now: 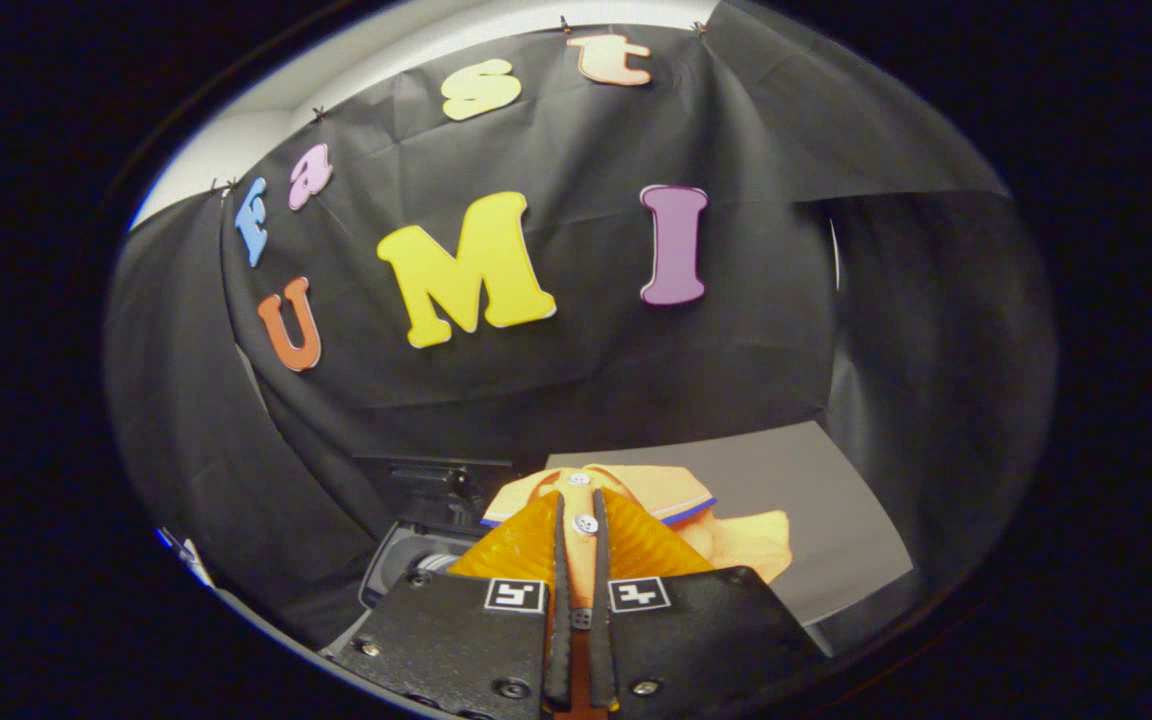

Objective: Put the clothes into the washing machine and then close the washing machine lid.

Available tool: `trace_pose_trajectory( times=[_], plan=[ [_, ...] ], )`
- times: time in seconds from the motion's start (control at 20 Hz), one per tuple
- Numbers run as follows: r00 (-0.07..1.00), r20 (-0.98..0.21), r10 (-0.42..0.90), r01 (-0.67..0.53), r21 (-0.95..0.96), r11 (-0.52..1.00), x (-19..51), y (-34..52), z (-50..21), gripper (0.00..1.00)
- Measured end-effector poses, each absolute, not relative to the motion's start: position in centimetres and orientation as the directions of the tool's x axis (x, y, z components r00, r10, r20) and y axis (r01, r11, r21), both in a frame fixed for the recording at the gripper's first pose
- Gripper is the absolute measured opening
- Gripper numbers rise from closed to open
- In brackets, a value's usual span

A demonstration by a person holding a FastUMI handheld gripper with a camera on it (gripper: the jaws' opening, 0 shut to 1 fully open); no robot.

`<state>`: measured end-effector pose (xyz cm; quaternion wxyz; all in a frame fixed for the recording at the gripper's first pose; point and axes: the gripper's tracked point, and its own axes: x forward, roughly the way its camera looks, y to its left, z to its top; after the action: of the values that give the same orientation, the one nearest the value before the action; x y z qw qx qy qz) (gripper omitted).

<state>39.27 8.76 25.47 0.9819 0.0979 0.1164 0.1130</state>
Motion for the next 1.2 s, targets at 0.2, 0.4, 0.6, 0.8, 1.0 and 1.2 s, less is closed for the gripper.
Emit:
trace_pose_trajectory(
  times=[0.2, 0.4, 0.6, 0.8, 1.0, 1.2],
  plan=[
    [0.954, -0.115, 0.277, -0.250, 0.202, 0.947, 35.6, 12.4, 30.1, 0.10],
    [0.949, -0.041, 0.312, -0.300, 0.175, 0.938, 33.0, 17.2, 34.3, 0.10],
    [0.939, -0.008, 0.344, -0.338, 0.160, 0.927, 32.0, 22.3, 36.6, 0.10],
    [0.916, 0.003, 0.400, -0.395, 0.178, 0.901, 32.2, 27.4, 38.2, 0.10],
    [0.886, 0.021, 0.464, -0.461, 0.167, 0.872, 33.4, 32.5, 39.9, 0.10],
    [0.856, 0.038, 0.515, -0.513, 0.183, 0.839, 36.0, 36.6, 41.7, 0.10]
  ],
)
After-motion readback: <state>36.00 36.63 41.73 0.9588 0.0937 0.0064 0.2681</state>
